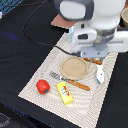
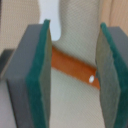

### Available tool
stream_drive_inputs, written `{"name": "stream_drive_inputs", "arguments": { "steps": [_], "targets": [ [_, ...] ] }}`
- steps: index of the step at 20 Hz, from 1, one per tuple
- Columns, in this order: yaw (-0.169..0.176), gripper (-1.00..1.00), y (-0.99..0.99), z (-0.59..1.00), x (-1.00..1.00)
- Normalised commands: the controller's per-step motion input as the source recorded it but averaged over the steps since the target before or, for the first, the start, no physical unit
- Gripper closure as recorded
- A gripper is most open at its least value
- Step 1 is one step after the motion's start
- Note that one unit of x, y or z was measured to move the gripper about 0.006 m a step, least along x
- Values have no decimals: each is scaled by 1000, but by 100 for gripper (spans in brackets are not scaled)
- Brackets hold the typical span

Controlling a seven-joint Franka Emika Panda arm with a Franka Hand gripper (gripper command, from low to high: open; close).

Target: Interact with the objects in diverse but meaningful ways.

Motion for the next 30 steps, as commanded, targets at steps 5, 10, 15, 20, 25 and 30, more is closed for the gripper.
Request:
{"name": "stream_drive_inputs", "arguments": {
  "steps": [5,10,15,20,25,30],
  "targets": [
    [1,100,343,117,106],
    [-11,-100,186,-42,213],
    [-76,-100,-26,-119,500],
    [-100,-100,-103,-87,628],
    [-112,-100,-149,-78,697],
    [-116,-100,-185,-35,659]
  ]
}}
